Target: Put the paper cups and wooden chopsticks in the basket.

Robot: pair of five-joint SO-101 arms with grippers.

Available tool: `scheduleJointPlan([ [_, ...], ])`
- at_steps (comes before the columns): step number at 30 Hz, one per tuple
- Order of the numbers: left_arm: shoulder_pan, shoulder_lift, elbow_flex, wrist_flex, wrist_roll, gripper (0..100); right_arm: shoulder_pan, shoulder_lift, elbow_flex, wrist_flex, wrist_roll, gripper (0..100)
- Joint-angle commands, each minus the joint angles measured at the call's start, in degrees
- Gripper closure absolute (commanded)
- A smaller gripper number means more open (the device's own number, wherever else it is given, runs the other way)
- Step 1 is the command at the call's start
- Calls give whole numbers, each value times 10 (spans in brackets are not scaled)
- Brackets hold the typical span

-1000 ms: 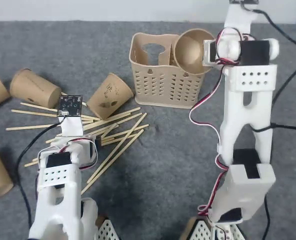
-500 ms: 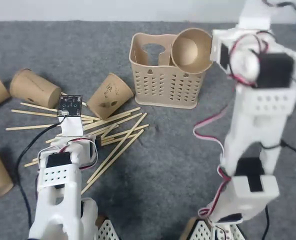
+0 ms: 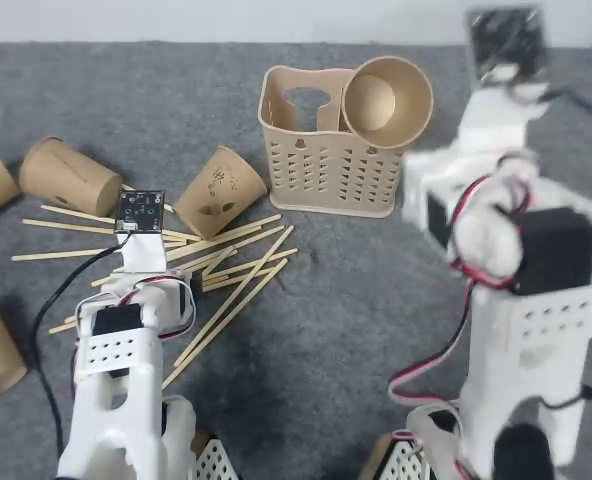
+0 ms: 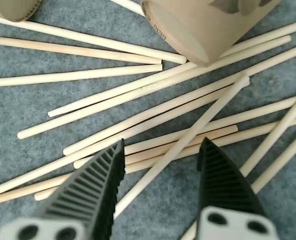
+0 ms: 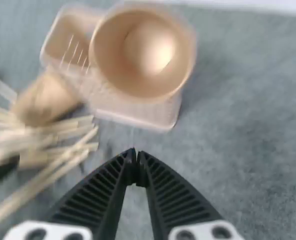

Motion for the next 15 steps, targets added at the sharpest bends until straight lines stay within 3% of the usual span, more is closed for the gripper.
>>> scheduleJointPlan([
  [1, 4, 0, -8, -14, 4, 772, -39, -76, 142, -79, 47, 991],
  [8, 3, 0, -8, -14, 4, 772, -47, -127, 370, -330, 52, 991],
  [15, 3, 0, -8, -14, 4, 772, -46, -126, 440, -533, 52, 991],
])
